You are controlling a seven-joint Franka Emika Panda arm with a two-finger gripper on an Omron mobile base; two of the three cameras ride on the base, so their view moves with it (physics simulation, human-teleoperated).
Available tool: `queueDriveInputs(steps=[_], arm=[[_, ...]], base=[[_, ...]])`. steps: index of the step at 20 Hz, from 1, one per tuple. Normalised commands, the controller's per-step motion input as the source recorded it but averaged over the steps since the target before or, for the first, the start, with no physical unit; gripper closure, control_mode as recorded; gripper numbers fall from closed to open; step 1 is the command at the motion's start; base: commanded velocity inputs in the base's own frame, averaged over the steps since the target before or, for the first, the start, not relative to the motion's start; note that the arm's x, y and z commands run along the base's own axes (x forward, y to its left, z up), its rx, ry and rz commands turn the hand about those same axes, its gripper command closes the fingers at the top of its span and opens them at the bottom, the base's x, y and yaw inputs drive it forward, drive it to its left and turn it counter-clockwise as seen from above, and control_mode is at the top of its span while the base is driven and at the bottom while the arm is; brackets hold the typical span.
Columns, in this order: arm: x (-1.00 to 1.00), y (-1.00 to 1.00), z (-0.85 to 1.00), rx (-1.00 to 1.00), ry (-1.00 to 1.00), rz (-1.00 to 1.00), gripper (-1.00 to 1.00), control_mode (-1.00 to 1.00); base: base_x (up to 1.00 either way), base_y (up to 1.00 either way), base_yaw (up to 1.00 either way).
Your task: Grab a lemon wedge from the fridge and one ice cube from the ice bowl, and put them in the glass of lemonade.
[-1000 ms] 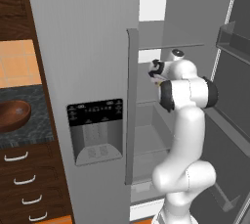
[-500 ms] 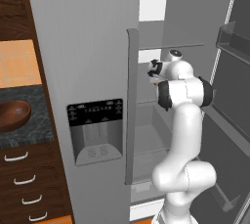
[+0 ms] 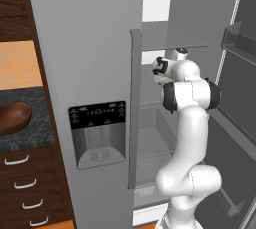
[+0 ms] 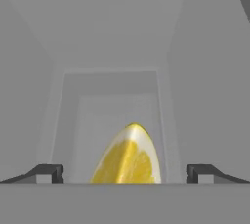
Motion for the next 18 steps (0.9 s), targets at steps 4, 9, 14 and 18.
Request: queueDriveInputs(steps=[4, 9, 14, 18], arm=[[-0.16, 0.14, -0.08, 0.0, 0.02, 0.0, -1.0, -1.0], [-0.08, 0.11, -0.26, 0.0, 0.0, 0.0, -1.0, -1.0], [-0.1, 0.09, -0.42, 0.0, 0.04, 0.0, -1.0, -1.0], [-0.02, 0.0, -0.12, 0.0, 0.07, 0.0, 1.0, -1.0]], base=[[0.0, 0.0, 0.0], [0.0, 0.0, 0.0], [0.0, 0.0, 0.0], [0.0, 0.0, 0.0]])
